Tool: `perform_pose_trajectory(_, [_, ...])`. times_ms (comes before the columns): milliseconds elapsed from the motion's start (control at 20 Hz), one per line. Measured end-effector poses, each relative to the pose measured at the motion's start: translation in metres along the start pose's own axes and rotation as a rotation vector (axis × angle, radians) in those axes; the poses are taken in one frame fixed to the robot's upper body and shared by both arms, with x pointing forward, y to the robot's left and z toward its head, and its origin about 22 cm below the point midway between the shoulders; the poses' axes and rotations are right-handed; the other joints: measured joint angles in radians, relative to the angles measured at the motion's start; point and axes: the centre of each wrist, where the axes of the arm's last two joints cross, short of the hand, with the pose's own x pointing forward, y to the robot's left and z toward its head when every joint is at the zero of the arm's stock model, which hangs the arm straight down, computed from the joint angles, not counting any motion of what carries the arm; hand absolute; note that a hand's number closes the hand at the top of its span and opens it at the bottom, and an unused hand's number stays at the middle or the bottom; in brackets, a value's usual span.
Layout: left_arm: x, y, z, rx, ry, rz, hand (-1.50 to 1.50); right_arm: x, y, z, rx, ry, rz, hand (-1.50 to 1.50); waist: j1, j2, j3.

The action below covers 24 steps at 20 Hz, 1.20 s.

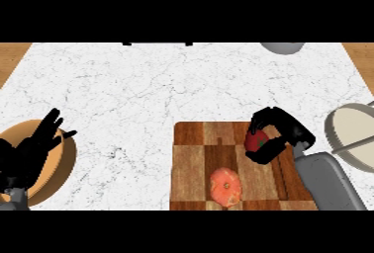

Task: Pick the tomato from the cutting board and place it in the tiered basket

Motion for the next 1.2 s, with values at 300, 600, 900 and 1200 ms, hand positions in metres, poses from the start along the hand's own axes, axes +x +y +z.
perform_pose_trajectory(300, [0.005, -0.005, -0.003, -0.022, -0.004, -0.010, 0.00, 0.046, -0.011, -0.012, -0.400, 0.292, 0.079, 1.50, 0.028, 0.000, -0.008])
perform_pose_trajectory(600, [0.005, -0.007, -0.006, -0.030, 0.008, -0.016, 0.00, 0.121, -0.017, -0.015, -0.759, 0.395, 0.184, 1.50, 0.035, -0.006, -0.009])
perform_pose_trajectory(900, [0.002, -0.006, -0.005, -0.016, 0.021, -0.017, 0.00, 0.191, -0.015, -0.008, -1.037, 0.347, 0.298, 1.50, 0.023, -0.009, -0.004])
perform_pose_trajectory(1200, [-0.002, -0.004, -0.001, 0.002, 0.019, -0.014, 0.00, 0.234, -0.024, 0.002, -1.214, 0.329, 0.295, 1.50, 0.009, -0.004, 0.003])
